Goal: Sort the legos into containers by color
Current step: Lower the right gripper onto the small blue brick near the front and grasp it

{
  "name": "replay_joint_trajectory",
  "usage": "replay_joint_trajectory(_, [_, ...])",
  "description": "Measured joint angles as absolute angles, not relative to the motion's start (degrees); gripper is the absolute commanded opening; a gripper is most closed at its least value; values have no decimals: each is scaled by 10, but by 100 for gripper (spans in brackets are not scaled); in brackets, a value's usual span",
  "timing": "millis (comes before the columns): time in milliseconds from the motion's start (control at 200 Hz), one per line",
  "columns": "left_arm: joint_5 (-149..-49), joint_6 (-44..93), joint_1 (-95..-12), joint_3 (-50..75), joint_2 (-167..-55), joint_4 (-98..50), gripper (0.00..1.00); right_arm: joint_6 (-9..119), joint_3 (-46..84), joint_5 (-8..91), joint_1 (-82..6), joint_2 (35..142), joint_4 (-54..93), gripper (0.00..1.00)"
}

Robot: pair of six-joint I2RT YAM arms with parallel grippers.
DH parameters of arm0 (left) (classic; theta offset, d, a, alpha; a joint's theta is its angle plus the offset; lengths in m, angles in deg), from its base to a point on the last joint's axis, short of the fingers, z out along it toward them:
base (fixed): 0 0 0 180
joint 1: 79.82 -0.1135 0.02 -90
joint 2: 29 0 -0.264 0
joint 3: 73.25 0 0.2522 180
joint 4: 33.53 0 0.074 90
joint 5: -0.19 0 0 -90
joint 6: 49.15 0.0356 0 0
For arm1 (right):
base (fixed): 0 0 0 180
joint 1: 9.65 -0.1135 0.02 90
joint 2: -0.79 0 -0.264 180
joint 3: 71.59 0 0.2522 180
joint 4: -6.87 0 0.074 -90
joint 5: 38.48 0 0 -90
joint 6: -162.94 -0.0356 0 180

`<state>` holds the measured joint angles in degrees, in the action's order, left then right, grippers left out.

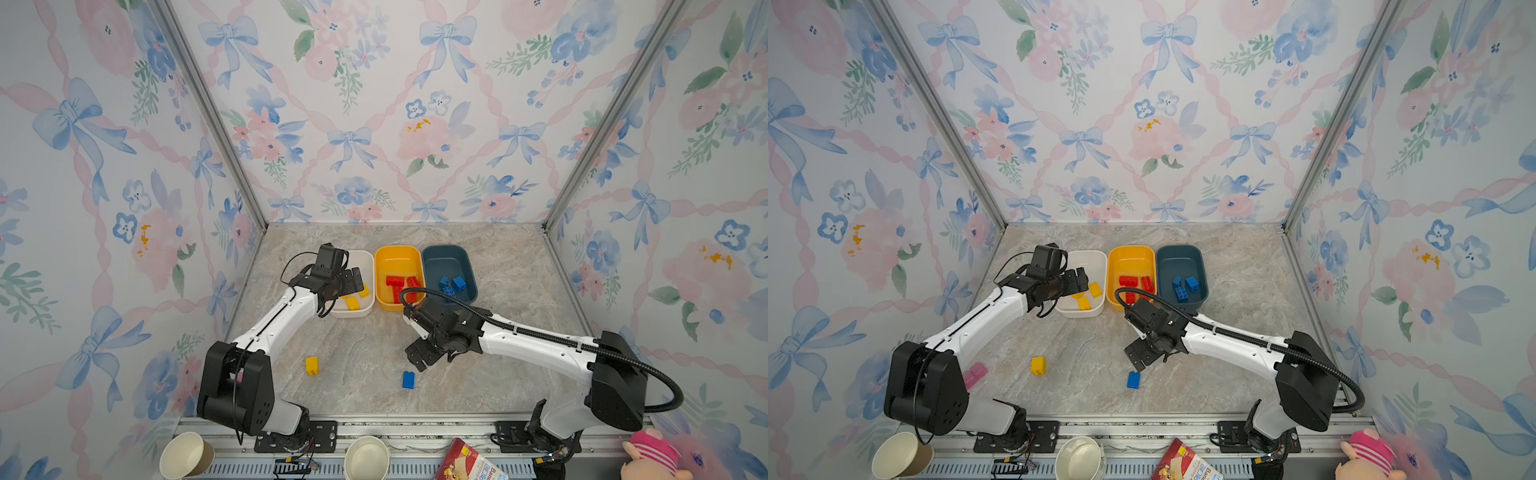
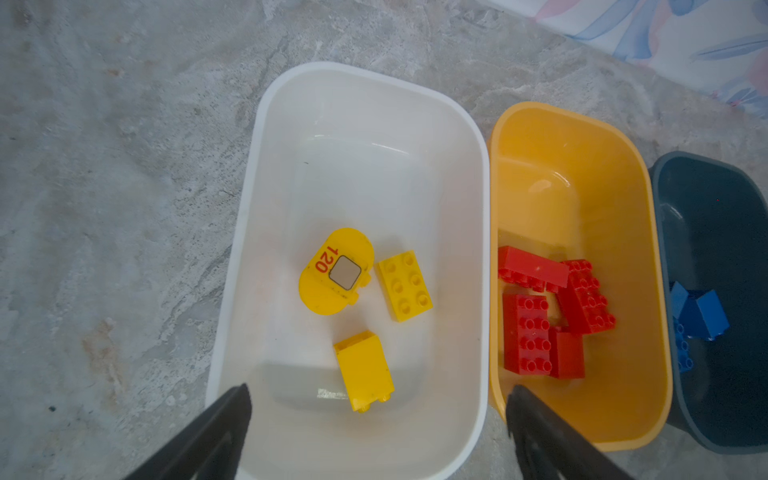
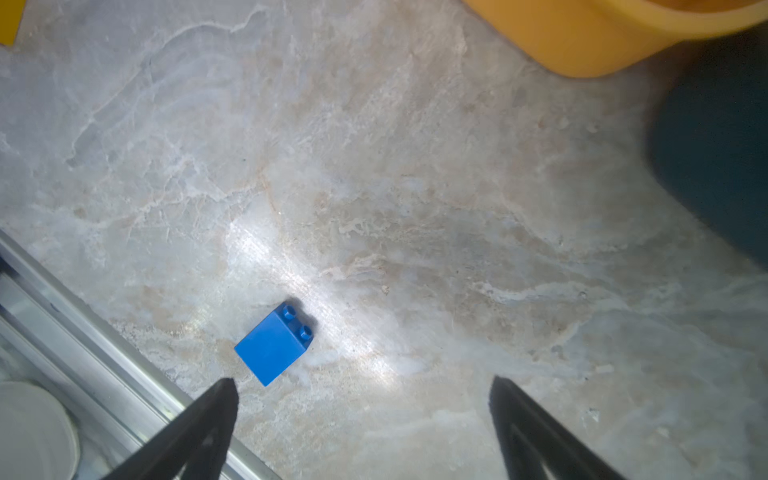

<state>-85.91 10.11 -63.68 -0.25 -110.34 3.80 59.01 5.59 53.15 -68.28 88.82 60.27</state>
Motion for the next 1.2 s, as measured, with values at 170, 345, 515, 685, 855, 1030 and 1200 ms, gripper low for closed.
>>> replay_joint_trajectory(170, [-876, 91, -641, -36, -1073, 29, 98, 651, 57, 517, -713, 897, 616, 98])
replay_joint_trajectory(345, [-895, 81, -656, -57, -1057, 17, 98, 710, 71, 493, -724, 924, 638, 97])
replay_joint_trajectory(515, [-917, 72, -675, -68, -1045, 6, 98, 750, 100, 486, -744, 975, 657, 86])
replay_joint_trajectory(685, [-936, 65, -690, -72, -1033, -2, 98, 767, 132, 491, -765, 1035, 667, 74])
replay_joint_trajectory(855, [-949, 61, -702, -72, -1027, -5, 98, 772, 139, 500, -769, 1068, 667, 65])
replay_joint_trajectory(1030, [-958, 61, -709, -73, -1022, -5, 98, 773, 145, 512, -769, 1079, 666, 62])
replay_joint_trajectory(1200, [-963, 58, -714, -73, -1021, -5, 98, 773, 147, 518, -770, 1079, 667, 61])
